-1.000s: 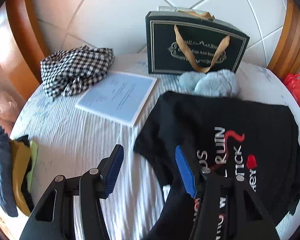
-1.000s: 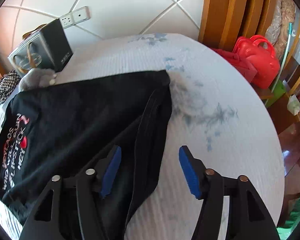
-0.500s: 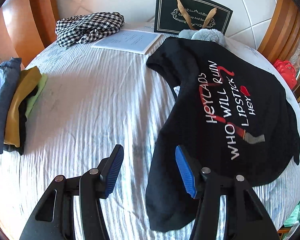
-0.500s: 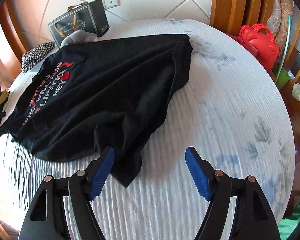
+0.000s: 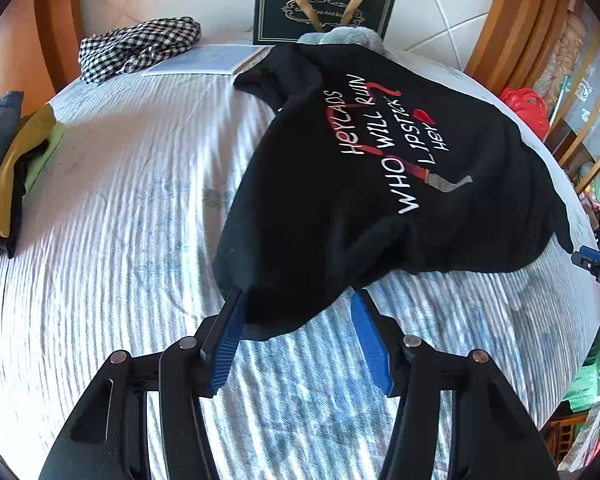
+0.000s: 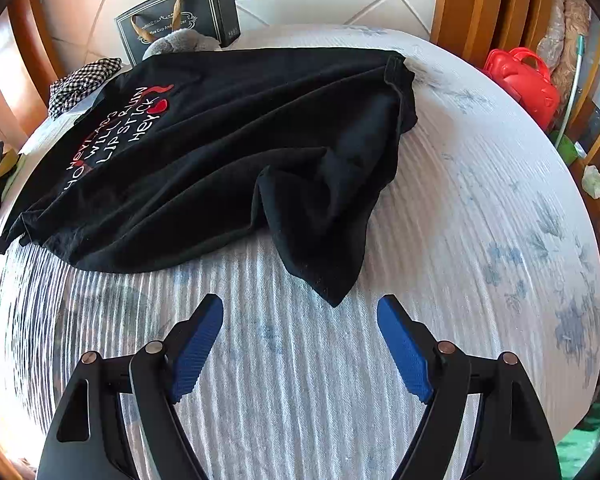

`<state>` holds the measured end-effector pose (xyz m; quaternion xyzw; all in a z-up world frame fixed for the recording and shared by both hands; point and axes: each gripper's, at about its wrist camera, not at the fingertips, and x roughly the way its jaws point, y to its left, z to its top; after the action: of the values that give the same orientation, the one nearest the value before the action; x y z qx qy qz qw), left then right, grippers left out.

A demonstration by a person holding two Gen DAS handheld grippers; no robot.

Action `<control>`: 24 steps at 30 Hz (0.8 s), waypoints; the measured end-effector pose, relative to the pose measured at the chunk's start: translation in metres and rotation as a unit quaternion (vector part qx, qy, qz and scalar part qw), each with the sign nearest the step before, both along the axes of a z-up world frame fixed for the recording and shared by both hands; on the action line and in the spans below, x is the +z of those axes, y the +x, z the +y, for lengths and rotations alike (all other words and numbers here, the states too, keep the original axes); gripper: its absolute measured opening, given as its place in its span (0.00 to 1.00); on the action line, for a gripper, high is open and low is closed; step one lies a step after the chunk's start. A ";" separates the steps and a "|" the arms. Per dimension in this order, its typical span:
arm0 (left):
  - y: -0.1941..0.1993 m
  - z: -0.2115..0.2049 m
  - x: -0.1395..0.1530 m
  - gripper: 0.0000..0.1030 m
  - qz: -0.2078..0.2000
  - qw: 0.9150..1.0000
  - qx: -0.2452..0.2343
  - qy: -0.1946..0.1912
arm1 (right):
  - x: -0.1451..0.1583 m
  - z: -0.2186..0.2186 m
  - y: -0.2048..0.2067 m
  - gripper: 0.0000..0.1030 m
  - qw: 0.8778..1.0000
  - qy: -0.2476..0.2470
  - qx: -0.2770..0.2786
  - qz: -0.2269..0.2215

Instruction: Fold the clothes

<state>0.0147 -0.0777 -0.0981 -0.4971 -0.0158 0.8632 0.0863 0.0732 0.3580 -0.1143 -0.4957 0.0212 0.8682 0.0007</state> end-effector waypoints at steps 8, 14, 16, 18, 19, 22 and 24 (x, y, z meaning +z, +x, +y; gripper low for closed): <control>0.022 0.036 0.020 0.53 0.027 0.999 -0.040 0.013 | 0.004 0.006 0.008 0.76 1.000 -0.003 -0.006 0.009; 0.011 0.051 -0.009 0.53 -0.022 0.999 -0.043 0.017 | -0.003 0.009 0.003 0.62 1.000 -0.006 -0.006 -0.010; 0.005 0.053 -0.017 0.53 -0.022 0.999 -0.030 0.013 | -0.003 0.009 0.002 0.61 1.000 -0.001 -0.005 -0.008; -0.003 0.054 -0.023 0.53 -0.016 1.000 -0.016 0.001 | -0.002 0.008 0.002 0.61 1.000 -0.002 -0.002 -0.003; -0.008 0.055 -0.026 0.53 -0.014 1.000 -0.009 -0.005 | -0.002 0.008 0.002 0.62 1.000 -0.001 0.000 -0.002; -0.022 0.054 -0.028 0.53 -0.001 1.000 0.007 -0.011 | -0.002 0.008 0.000 0.68 1.000 0.000 0.008 0.000; -0.030 0.055 -0.030 0.53 0.006 1.000 0.015 -0.013 | -0.002 0.007 -0.001 0.70 1.000 -0.002 0.014 0.004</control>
<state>-0.0158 -0.0226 -0.1280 -0.4926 -0.0110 0.8676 0.0669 0.0719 0.3648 -0.1159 -0.4927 0.0163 0.8699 -0.0128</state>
